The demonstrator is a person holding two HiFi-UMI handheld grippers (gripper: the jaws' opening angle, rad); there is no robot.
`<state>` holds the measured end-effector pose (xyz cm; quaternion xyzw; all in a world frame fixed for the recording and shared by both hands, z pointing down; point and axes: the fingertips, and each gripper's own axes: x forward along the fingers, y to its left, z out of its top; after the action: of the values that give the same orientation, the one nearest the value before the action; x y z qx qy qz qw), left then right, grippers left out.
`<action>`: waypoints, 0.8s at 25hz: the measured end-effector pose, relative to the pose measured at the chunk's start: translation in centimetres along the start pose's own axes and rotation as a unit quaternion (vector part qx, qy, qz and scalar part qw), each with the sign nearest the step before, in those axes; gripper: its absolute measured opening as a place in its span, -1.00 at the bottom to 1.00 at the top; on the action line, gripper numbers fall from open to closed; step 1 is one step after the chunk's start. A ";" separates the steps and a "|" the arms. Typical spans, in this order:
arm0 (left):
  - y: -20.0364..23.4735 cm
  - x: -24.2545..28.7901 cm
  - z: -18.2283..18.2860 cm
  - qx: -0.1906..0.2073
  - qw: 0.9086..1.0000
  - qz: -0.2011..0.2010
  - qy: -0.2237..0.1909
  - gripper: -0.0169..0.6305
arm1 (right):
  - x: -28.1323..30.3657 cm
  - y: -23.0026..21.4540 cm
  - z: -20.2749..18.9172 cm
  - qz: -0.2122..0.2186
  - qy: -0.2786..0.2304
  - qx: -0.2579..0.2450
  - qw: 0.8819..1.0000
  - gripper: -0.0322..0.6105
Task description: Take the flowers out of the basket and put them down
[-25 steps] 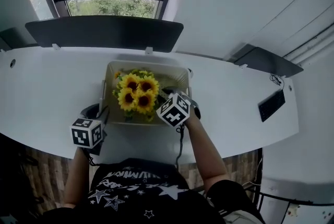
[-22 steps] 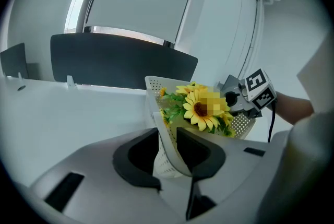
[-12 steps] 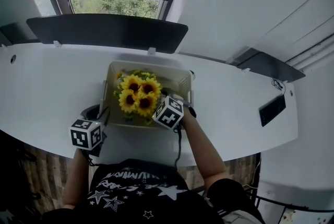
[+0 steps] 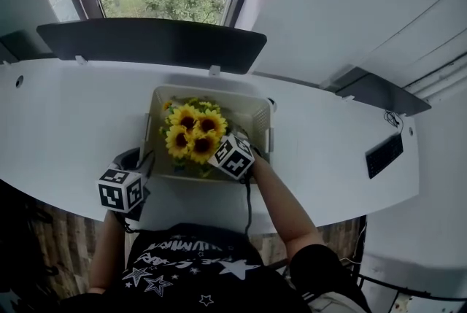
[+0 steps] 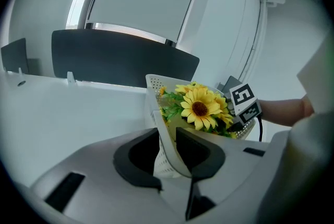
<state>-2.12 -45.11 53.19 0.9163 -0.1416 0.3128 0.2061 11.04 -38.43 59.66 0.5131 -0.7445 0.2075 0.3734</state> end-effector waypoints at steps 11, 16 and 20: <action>0.2 0.1 0.0 -0.006 1.000 -0.002 0.003 -0.64 | 3.0 1.0 1.5 0.036 -0.054 0.025 0.998 0.89; 0.3 0.1 0.0 -0.013 1.000 0.001 0.002 -0.65 | 4.3 1.7 2.5 0.043 -0.070 0.025 0.996 0.88; 0.3 0.1 0.0 -0.016 1.000 0.004 0.002 -0.69 | 5.1 1.2 3.7 0.020 -0.086 0.038 0.995 0.88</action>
<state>-2.11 -45.38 53.36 0.9117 -0.1500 0.3134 0.2195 7.74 -43.59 61.31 0.5284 -0.7753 0.1979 0.2837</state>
